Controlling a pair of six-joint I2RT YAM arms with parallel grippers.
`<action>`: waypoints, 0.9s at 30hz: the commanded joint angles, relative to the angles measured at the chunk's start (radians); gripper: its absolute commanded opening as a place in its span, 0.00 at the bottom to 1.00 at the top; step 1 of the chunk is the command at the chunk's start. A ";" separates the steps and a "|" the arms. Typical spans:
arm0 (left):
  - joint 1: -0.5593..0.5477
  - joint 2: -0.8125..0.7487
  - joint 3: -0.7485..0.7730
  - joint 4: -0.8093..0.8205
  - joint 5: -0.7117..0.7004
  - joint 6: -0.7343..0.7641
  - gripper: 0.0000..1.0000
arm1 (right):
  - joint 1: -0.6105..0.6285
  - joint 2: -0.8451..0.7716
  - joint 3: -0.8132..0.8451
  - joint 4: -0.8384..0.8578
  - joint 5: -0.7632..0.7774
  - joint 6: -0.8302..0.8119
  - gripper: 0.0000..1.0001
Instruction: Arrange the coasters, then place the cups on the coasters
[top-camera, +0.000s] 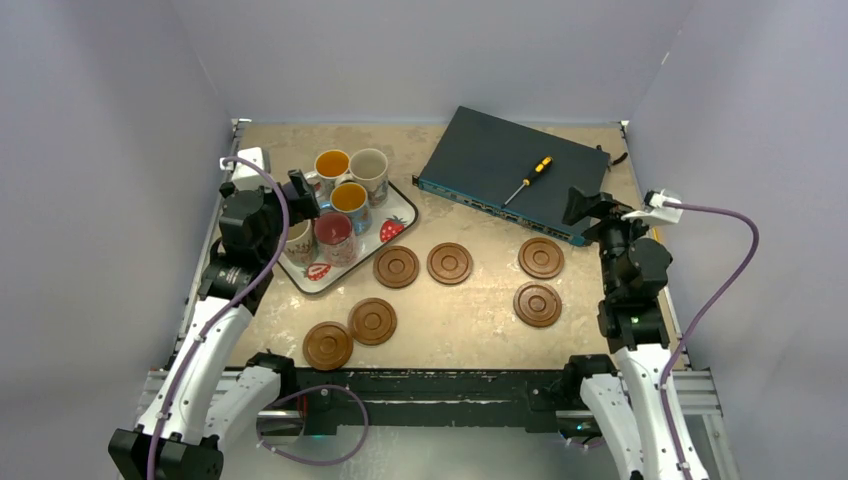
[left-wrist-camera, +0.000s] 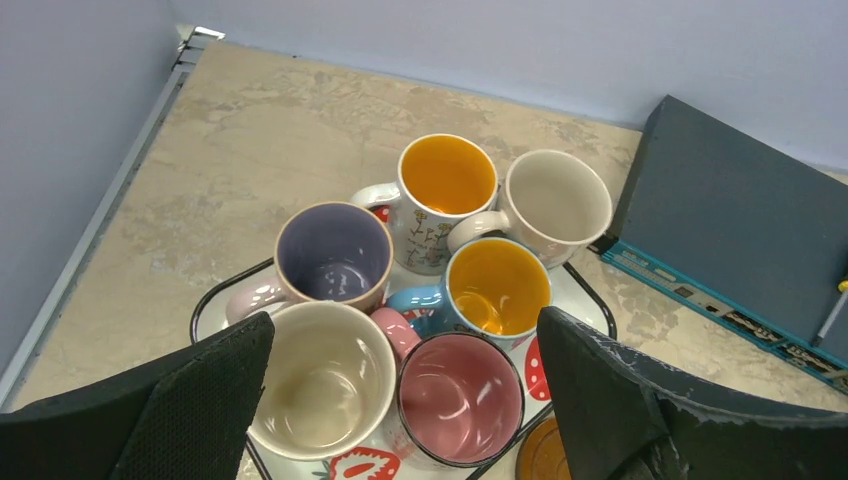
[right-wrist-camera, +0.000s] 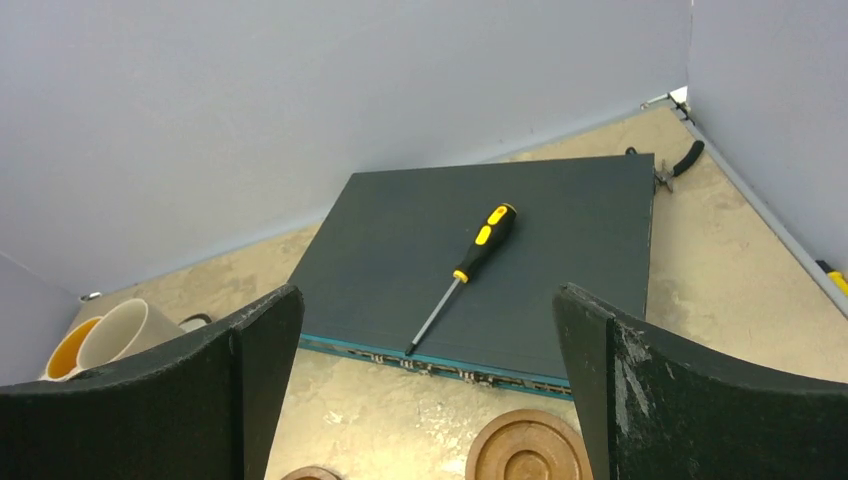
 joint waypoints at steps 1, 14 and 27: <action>0.004 0.004 0.042 0.007 -0.095 -0.049 0.99 | -0.002 -0.022 0.056 0.024 -0.013 -0.024 0.98; 0.006 0.024 0.026 0.000 -0.031 -0.013 0.99 | -0.003 0.140 0.119 -0.037 -0.219 -0.039 0.95; 0.005 0.045 0.029 -0.002 0.009 -0.009 0.99 | 0.019 0.383 0.088 -0.268 -0.239 0.029 0.91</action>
